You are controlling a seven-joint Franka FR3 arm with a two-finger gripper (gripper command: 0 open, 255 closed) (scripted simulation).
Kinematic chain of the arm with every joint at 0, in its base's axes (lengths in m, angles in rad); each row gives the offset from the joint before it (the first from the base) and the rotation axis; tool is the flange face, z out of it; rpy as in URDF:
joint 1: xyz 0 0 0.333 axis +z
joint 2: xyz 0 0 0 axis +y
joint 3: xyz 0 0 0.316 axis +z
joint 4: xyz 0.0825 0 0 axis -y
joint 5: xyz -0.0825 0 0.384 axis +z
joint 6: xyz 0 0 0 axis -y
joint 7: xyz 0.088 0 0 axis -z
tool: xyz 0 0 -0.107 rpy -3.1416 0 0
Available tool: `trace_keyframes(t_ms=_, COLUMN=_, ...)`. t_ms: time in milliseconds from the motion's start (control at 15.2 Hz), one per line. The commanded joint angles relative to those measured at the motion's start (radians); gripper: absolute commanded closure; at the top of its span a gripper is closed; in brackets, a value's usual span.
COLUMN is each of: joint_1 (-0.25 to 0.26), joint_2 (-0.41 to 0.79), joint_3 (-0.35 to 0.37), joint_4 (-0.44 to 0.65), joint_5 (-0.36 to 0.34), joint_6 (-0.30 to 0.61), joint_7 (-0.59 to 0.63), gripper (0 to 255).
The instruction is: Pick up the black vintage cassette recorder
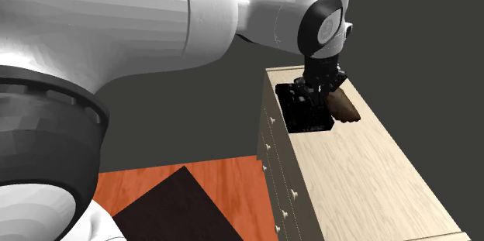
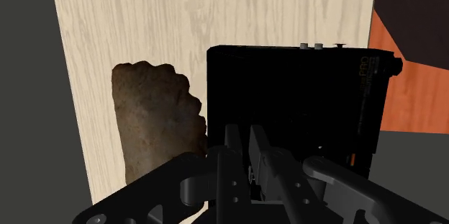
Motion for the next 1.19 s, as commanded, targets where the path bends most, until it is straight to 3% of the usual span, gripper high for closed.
trace_keyframes(t_ms=0, joint_1=0.0, joint_2=0.004, joint_3=0.0, joint_4=0.003, joint_5=0.001, joint_6=-0.001, joint_7=-0.001, gripper=255)
trace_keyframes(t_ms=1122, joint_1=0.003, joint_2=-0.01, joint_3=0.003, joint_4=0.19, joint_5=0.014, joint_6=-0.199, joint_7=-0.033, gripper=255)
